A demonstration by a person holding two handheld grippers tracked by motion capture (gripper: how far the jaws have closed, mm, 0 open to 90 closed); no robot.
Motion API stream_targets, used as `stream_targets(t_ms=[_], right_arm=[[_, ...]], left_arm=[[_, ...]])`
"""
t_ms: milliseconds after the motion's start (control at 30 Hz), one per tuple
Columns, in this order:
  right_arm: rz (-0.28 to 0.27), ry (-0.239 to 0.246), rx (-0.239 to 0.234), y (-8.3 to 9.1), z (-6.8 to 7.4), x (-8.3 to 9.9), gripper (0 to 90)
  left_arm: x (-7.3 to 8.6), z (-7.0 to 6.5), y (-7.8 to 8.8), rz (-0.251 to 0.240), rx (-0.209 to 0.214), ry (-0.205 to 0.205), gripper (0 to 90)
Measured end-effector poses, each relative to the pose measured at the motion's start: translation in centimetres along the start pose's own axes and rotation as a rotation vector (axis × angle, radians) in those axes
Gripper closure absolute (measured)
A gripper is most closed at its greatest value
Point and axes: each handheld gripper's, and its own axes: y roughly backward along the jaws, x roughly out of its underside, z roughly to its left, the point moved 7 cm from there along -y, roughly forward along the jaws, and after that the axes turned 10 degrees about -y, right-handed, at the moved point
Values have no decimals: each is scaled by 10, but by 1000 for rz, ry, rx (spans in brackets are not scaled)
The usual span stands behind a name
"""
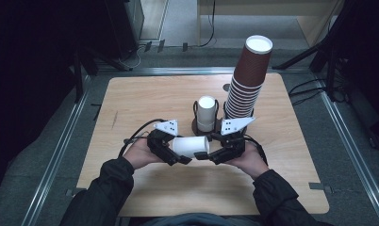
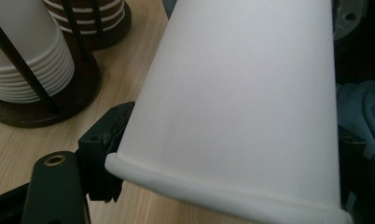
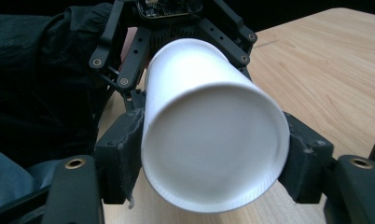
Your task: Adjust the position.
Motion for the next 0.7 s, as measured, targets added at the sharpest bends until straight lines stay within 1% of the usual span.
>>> stream_targets(t_ms=[100,200,267,367,400,433,467,500,600,700], right_arm=[[2,-7,7,0,-1,0,259],[11,-6,20,2,-3,1,244],[31,-1,39,3,-5,3,239],[70,14,73,3,-7,7,230],[81,16,82,2,-8,8,230],[93,18,91,2,-9,10,230],[99,22,98,2,-10,10,230],[113,22,107,1,-11,12,230],[130,21,121,1,-13,14,230],[145,27,129,1,-13,16,223]], left_arm=[[1,1,2,12,-4,-2,211],[2,4,7,6,-6,20,211],[4,6,11,7,-17,28,211],[5,7,17,8,-16,48,211],[5,8,18,17,-15,52,211],[5,8,19,32,-19,50,211],[6,8,20,52,-32,33,211],[6,8,21,62,-28,32,211],[7,8,23,101,-33,15,211],[6,9,25,122,-48,7,211]])
